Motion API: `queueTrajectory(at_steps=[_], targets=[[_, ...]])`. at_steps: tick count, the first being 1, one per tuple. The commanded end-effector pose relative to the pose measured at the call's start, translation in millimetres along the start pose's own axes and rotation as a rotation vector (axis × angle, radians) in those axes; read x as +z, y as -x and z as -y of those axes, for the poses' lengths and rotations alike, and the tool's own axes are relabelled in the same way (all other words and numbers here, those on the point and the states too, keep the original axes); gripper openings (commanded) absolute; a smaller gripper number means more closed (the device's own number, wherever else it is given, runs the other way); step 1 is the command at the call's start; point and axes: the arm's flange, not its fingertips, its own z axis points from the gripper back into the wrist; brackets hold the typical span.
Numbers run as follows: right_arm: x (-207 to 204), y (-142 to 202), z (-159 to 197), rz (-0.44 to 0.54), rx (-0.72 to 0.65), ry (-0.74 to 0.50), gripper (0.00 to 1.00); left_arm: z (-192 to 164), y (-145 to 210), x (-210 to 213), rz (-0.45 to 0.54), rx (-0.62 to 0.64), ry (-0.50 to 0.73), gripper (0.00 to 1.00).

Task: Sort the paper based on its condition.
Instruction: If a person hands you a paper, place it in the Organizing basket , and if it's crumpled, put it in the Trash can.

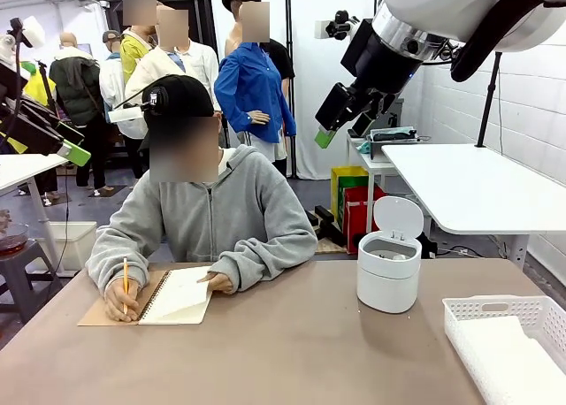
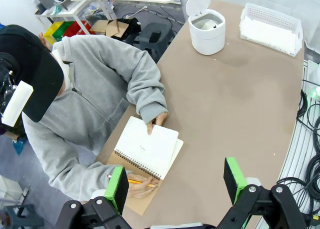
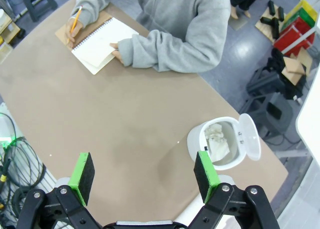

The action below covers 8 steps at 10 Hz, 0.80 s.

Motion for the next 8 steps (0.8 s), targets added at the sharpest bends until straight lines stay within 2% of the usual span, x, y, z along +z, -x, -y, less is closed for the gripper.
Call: queueTrajectory(at_steps=[1, 8], targets=[[0.0, -0.6, -0.1, -0.002, -0.006, 0.007, 1.0, -0.2, 1.7, -0.1, 0.003, 0.003, 0.008, 1.0], [0.0, -0.6, -0.1, -0.002, -0.006, 0.007, 1.0, -0.2, 1.7, -0.1, 0.003, 0.003, 0.008, 1.0]])
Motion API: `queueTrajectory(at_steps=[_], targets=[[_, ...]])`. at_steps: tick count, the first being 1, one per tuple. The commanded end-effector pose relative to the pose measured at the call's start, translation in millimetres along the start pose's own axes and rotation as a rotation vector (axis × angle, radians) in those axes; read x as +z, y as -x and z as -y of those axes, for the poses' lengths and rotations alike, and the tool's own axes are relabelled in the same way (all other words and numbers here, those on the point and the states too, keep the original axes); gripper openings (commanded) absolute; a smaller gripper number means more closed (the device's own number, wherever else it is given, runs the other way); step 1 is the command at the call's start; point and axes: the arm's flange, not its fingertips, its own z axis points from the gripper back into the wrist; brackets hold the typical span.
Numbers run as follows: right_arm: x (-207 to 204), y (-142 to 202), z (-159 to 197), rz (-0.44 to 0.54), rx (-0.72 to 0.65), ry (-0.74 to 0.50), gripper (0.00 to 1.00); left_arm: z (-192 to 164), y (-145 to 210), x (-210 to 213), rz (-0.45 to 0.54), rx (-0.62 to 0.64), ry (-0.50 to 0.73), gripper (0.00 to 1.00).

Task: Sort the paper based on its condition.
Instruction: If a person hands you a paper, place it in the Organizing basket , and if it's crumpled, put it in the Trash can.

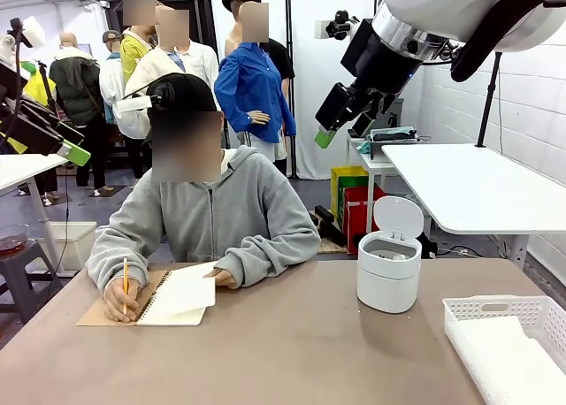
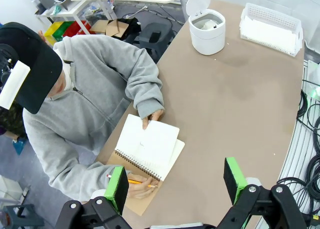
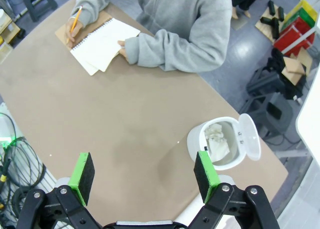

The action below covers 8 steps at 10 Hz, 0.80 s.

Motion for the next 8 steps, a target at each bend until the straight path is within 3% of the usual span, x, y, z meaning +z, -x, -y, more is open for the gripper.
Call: queueTrajectory(at_steps=[1, 8], targets=[[0.0, -0.6, -0.1, -0.002, -0.006, 0.007, 1.0, -0.2, 1.7, -0.1, 0.003, 0.003, 0.008, 1.0], [0.0, -0.6, -0.1, -0.002, -0.006, 0.007, 1.0, -0.2, 1.7, -0.1, 0.003, 0.003, 0.008, 1.0]])
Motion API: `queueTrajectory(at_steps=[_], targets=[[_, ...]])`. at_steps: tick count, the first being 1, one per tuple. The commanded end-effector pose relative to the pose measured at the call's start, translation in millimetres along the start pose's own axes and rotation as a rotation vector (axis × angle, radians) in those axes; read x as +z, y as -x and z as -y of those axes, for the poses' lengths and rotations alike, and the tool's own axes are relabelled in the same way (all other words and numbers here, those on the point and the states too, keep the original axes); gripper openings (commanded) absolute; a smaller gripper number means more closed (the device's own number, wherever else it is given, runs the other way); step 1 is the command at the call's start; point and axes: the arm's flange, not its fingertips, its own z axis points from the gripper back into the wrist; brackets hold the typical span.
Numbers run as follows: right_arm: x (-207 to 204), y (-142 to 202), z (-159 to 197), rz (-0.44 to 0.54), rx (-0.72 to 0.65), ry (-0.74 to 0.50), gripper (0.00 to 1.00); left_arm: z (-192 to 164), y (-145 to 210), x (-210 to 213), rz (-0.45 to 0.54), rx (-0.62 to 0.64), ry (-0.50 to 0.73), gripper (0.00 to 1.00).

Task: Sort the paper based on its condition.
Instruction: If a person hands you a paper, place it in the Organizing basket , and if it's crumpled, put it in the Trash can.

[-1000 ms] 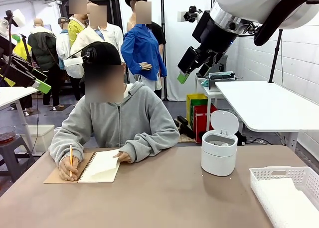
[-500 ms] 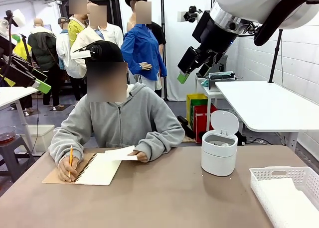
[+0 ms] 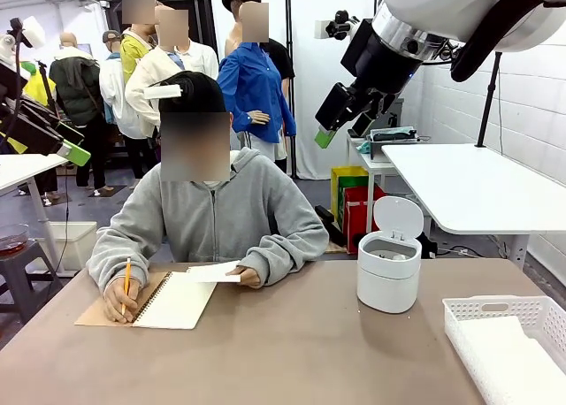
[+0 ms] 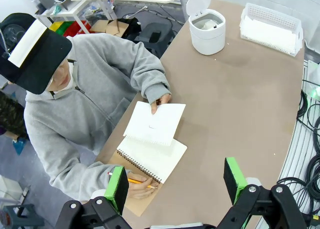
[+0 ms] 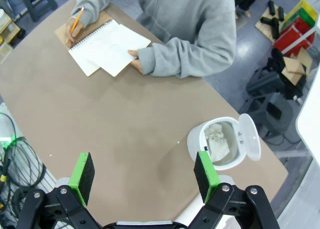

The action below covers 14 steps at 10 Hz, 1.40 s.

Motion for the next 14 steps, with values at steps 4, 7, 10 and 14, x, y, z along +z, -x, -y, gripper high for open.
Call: queueTrajectory(at_steps=[4, 7, 10, 14], targets=[[0.0, -0.6, -0.1, -0.002, -0.006, 0.007, 1.0, -0.1, 1.6, -0.2, 0.003, 0.002, 0.008, 1.0], [0.0, -0.6, -0.1, -0.002, -0.006, 0.007, 1.0, -0.1, 1.6, -0.2, 0.003, 0.002, 0.008, 1.0], [0.0, -0.6, -0.1, -0.002, -0.006, 0.007, 1.0, -0.1, 1.6, -0.2, 0.003, 0.002, 0.008, 1.0], [0.0, -0.6, -0.1, -0.002, -0.006, 0.007, 1.0, -0.1, 1.6, -0.2, 0.003, 0.002, 0.008, 1.0]])
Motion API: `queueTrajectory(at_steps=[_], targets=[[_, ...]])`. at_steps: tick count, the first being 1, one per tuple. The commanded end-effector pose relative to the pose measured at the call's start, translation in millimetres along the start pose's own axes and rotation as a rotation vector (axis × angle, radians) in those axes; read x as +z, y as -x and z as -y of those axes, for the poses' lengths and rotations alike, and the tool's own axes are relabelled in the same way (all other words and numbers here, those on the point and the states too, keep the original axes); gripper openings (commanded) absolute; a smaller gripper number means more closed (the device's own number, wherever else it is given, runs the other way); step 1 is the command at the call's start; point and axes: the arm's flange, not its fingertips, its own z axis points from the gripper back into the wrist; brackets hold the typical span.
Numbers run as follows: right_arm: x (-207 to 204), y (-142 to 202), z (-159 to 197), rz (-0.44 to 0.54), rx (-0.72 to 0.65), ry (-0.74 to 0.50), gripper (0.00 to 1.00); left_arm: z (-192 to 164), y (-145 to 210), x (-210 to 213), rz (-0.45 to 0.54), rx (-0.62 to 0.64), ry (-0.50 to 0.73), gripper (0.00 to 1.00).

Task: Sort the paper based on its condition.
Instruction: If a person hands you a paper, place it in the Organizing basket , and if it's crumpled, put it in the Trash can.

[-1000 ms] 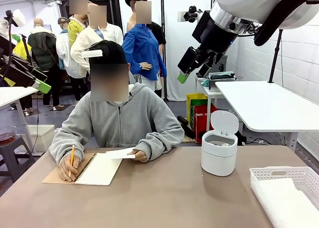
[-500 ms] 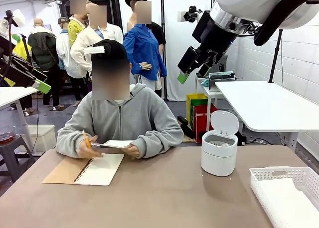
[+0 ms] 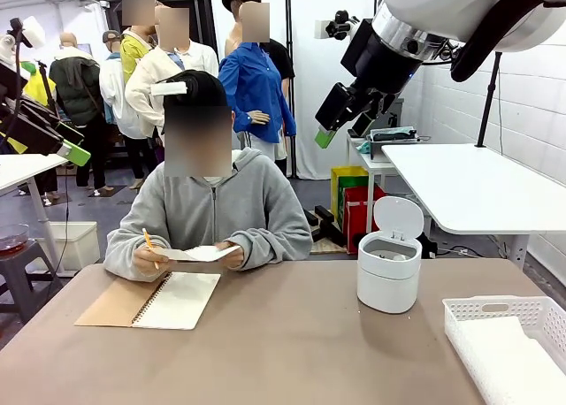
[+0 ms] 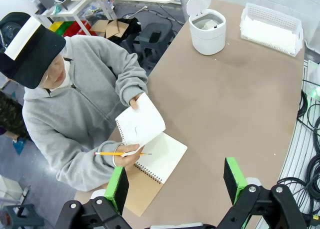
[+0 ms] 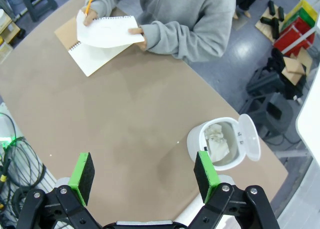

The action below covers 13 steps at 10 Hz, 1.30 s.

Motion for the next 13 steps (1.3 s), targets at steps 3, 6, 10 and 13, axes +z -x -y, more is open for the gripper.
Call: queueTrajectory(at_steps=[3, 6, 10, 13], targets=[[0.0, -0.6, -0.1, -0.002, -0.006, 0.007, 1.0, -0.1, 1.6, -0.2, 0.003, 0.002, 0.008, 1.0], [0.0, -0.6, -0.1, -0.002, -0.006, 0.007, 1.0, -0.1, 1.6, -0.2, 0.003, 0.002, 0.008, 1.0], [0.0, -0.6, -0.1, -0.002, -0.006, 0.007, 1.0, -0.1, 1.6, -0.2, 0.003, 0.002, 0.008, 1.0], [0.0, -0.6, -0.1, -0.002, -0.006, 0.007, 1.0, -0.1, 1.6, -0.2, 0.003, 0.002, 0.008, 1.0]])
